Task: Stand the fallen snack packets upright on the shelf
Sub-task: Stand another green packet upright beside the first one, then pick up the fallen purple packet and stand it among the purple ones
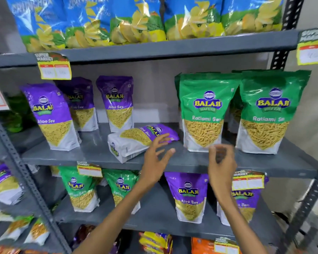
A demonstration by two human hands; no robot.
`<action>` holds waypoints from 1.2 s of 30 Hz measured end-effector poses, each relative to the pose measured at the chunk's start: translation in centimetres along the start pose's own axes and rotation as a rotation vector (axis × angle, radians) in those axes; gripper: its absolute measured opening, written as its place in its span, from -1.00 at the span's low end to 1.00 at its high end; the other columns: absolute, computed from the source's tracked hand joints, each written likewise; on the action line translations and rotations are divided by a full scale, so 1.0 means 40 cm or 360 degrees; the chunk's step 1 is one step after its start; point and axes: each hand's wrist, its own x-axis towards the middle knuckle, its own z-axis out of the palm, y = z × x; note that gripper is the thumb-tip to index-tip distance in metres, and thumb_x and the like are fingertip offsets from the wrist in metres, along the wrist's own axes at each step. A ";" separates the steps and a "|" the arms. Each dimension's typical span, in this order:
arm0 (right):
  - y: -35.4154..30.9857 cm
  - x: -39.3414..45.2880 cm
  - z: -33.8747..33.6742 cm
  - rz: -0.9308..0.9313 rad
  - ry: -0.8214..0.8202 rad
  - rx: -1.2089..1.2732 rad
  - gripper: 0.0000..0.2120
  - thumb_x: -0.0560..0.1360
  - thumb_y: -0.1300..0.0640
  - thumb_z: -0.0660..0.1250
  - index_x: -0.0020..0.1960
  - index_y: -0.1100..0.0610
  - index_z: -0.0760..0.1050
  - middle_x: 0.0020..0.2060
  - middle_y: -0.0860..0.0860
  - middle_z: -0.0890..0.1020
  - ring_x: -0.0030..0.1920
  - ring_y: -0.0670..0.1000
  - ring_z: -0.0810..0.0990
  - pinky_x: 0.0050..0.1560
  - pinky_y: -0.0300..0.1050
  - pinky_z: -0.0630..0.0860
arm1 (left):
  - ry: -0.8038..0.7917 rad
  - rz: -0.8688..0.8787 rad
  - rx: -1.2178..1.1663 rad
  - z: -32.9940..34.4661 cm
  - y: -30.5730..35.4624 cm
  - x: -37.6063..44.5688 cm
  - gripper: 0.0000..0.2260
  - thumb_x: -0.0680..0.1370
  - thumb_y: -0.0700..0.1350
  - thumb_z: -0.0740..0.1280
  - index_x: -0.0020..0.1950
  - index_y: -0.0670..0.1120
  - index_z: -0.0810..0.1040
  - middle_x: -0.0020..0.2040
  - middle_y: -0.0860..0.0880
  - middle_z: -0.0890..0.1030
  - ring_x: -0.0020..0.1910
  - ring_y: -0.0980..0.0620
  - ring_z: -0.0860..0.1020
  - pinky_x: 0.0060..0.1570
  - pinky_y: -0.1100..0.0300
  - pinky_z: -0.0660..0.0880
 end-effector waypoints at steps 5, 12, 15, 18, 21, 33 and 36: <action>-0.091 -0.068 0.171 0.0071 -0.0646 -0.0190 -0.66 0.58 -0.02 0.34 -0.25 0.19 0.53 -0.36 0.13 0.68 -0.20 0.21 0.69 -0.11 0.05 0.55 | 0.0368 0.0239 0.0489 -0.240 0.010 0.060 -0.80 0.54 -0.16 0.44 0.16 -0.03 0.65 0.16 -0.02 0.63 0.15 0.02 0.59 0.14 0.12 0.52; -0.210 -0.054 0.402 0.0554 -0.1276 -0.1070 -0.03 0.44 -0.56 -0.07 0.52 0.14 0.32 0.53 0.19 0.36 0.55 0.26 0.29 0.53 0.38 0.01 | 0.0024 -0.0739 0.0770 -0.471 -0.070 0.293 -0.67 0.52 0.05 0.45 0.21 -0.09 0.60 0.12 -0.02 0.59 0.17 0.00 0.56 0.21 0.07 0.49; -0.195 -0.062 0.457 0.0621 -0.1170 -0.1125 -0.03 0.43 -0.57 -0.06 0.55 0.12 0.28 0.56 0.21 0.30 0.57 0.28 0.20 0.52 0.35 -0.03 | -0.0344 -0.1216 0.0438 -0.504 -0.094 0.318 -0.67 0.45 0.08 0.51 0.08 -0.05 0.56 -0.05 -0.05 0.67 -0.07 -0.03 0.63 -0.07 0.09 0.60; -0.175 -0.073 0.491 0.0651 -0.1055 -0.1077 -0.11 0.47 -0.50 0.02 0.56 0.10 0.25 0.56 0.22 0.28 0.59 0.28 0.15 0.52 0.31 -0.02 | -0.0631 -0.1329 0.0261 -0.523 -0.124 0.337 -0.73 0.46 0.06 0.50 0.06 -0.04 0.58 -0.15 -0.05 0.71 -0.16 -0.01 0.65 -0.07 0.08 0.61; -0.159 -0.082 0.509 0.0675 -0.0951 -0.0804 -0.25 0.49 -0.39 0.13 0.47 0.10 0.38 0.49 0.20 0.41 0.54 0.29 0.27 0.52 0.22 0.13 | -0.0867 -0.1341 0.0027 -0.511 -0.099 0.313 -0.89 0.57 -0.05 0.39 -0.11 -0.06 0.60 -0.34 -0.04 0.73 -0.38 0.03 0.69 -0.24 0.14 0.65; -0.272 -0.235 0.441 0.0217 -0.0537 0.0536 -0.71 0.64 0.22 0.21 0.35 0.12 0.38 0.05 -0.06 0.62 -0.01 -0.26 0.62 0.05 -0.34 0.48 | -0.0055 -0.0292 -0.0530 -0.426 -0.039 0.057 -0.39 0.25 -0.29 0.43 0.31 -0.19 0.44 0.04 -0.07 0.64 -0.09 0.14 0.62 -0.06 0.27 0.56; -0.344 -0.289 0.376 0.0026 -0.0539 0.0667 -0.70 0.64 0.19 0.21 0.36 0.09 0.37 0.11 -0.01 0.63 0.09 -0.08 0.60 0.14 -0.16 0.52 | -0.0002 -0.0047 -0.0555 -0.441 0.027 -0.014 -0.33 0.29 -0.35 0.42 0.40 -0.23 0.35 0.12 -0.13 0.61 -0.01 0.16 0.61 -0.01 0.34 0.55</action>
